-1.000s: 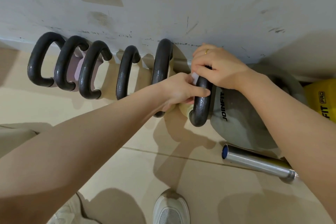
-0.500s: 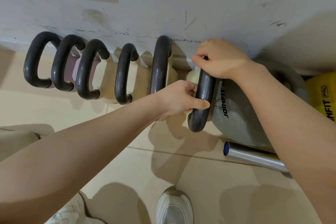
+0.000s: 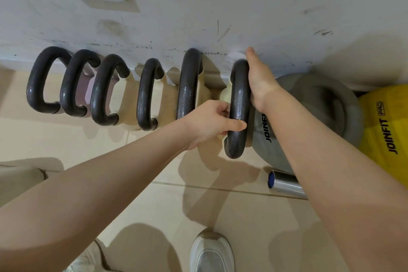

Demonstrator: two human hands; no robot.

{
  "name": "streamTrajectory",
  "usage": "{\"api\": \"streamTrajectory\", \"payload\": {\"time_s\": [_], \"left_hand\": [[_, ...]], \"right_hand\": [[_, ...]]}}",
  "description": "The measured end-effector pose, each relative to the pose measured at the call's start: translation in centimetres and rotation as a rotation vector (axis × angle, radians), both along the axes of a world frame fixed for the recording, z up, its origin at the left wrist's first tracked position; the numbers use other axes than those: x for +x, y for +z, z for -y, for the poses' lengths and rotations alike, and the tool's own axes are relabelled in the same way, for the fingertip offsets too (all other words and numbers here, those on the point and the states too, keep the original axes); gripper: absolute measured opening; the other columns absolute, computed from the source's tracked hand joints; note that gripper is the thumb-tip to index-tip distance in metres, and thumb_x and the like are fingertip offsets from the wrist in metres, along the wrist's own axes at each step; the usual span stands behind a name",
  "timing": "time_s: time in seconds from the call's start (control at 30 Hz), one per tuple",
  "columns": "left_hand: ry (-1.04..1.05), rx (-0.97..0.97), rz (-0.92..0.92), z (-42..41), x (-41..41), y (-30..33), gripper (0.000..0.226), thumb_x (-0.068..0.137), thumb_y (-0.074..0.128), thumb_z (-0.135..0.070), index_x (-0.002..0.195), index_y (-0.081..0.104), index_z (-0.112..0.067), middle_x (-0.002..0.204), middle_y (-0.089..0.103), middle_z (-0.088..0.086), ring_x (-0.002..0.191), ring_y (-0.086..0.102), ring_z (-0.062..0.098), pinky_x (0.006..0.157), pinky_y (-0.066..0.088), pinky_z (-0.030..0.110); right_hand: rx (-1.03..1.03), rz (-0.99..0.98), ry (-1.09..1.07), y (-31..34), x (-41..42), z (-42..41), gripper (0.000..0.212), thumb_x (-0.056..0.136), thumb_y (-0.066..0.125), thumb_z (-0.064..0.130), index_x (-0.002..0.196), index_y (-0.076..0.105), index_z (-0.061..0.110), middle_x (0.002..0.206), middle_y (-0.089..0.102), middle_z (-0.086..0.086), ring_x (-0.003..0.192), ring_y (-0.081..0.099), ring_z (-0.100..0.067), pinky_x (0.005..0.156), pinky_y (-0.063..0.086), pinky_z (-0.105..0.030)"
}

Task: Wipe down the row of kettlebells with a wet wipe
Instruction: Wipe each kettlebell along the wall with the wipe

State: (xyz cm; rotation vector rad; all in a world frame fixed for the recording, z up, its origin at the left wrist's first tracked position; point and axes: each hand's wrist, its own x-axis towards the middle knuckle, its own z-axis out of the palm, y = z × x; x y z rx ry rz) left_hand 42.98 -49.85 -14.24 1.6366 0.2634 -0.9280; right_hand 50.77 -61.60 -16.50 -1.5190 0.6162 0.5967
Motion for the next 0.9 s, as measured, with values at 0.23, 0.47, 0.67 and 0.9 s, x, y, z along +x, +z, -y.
{"api": "streamTrajectory", "payload": {"time_s": [0.23,0.47,0.67,0.9], "left_hand": [[0.014,0.024,0.005,-0.1,0.4,-0.1,0.028,0.083,0.066,-0.014,0.109,0.063,-0.007,0.111,0.068,0.016,0.105,0.064,0.024,0.098,0.049,0.035],[0.039,0.013,-0.006,-0.1,1.3,0.0,0.026,0.085,0.063,-0.016,0.109,0.062,-0.005,0.103,0.064,0.016,0.091,0.058,0.021,0.079,0.049,0.025],[0.034,0.010,-0.013,-0.2,1.4,0.0,0.023,0.086,0.062,-0.017,0.106,0.064,-0.007,0.097,0.065,0.011,0.088,0.057,0.020,0.079,0.046,0.026],[0.141,-0.045,0.008,0.2,0.2,-0.6,0.023,0.092,0.055,-0.020,0.110,0.063,-0.008,0.097,0.063,0.008,0.093,0.059,0.019,0.091,0.049,0.030]], "right_hand": [[0.033,-0.073,-0.136,-0.3,-0.8,-0.3,0.062,0.084,0.037,0.065,0.119,0.054,0.017,0.108,0.064,-0.009,0.099,0.061,-0.027,0.091,0.049,-0.044],[0.163,-0.002,-0.310,0.5,0.2,0.0,0.044,0.096,0.038,0.043,0.119,0.055,0.010,0.117,0.063,-0.009,0.101,0.063,-0.025,0.083,0.053,-0.037],[0.017,0.060,-0.197,0.7,-3.3,-1.3,0.046,0.096,0.031,0.049,0.122,0.053,0.018,0.105,0.062,-0.011,0.093,0.062,-0.027,0.080,0.054,-0.039],[0.004,0.295,-0.178,-0.2,-8.5,-0.8,0.034,0.100,0.029,0.035,0.111,0.057,0.018,0.103,0.064,-0.014,0.099,0.064,-0.027,0.091,0.051,-0.045]]}}
